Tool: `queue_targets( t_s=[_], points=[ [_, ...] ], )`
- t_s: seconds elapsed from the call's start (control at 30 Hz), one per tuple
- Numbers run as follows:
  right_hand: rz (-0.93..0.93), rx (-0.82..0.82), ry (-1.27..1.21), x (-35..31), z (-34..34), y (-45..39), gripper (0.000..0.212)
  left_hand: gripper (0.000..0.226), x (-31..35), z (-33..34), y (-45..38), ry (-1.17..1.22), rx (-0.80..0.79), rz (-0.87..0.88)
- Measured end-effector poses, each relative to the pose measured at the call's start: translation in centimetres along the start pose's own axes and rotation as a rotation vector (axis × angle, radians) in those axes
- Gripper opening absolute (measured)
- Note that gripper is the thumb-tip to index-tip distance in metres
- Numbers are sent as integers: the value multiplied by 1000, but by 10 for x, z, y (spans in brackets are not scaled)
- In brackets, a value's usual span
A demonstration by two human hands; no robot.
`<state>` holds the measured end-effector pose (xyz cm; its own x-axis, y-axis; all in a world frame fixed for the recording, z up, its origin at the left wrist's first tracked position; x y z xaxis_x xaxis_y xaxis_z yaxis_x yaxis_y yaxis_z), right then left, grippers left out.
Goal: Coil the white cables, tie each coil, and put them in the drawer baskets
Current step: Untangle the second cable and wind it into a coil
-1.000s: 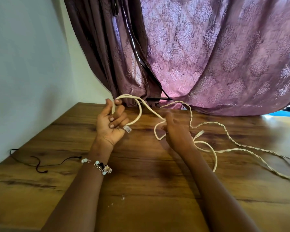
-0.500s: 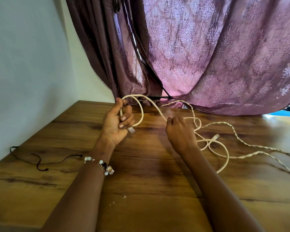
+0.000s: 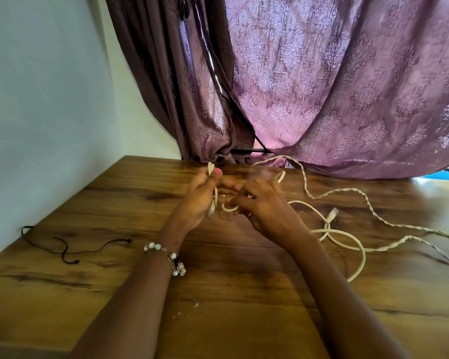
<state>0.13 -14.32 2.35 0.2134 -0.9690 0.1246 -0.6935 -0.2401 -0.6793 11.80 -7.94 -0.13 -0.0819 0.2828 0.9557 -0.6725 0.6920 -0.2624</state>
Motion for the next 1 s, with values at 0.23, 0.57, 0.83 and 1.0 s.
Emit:
queue_targets(
  t_s=[0.23,0.57,0.83,1.0],
  points=[
    [167,309,-104,37,-32,9,25,27,-12,24,10,-410,-260,-117],
    [479,182,-451,82,-13,31,37,36,-9,30,13,72,-423,-138],
    [677,32,-770,64,30,29,35,51,-13,27,8,240,-319,-264],
    [740,170,-848,58,30,28,33,61,-21,29,10,283,-401,-361]
  ],
)
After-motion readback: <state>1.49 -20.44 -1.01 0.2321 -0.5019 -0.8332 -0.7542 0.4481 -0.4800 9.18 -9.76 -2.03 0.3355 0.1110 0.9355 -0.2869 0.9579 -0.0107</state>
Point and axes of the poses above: each hand's wrist, its own y-axis away from the middle knuckle, its own z-axis out of the palm, x = y × z, the point moved 6 cm from there along -y, towards the middle knuckle, and after that the axes turned 8 degrees about -y, right-handed, at the moved point
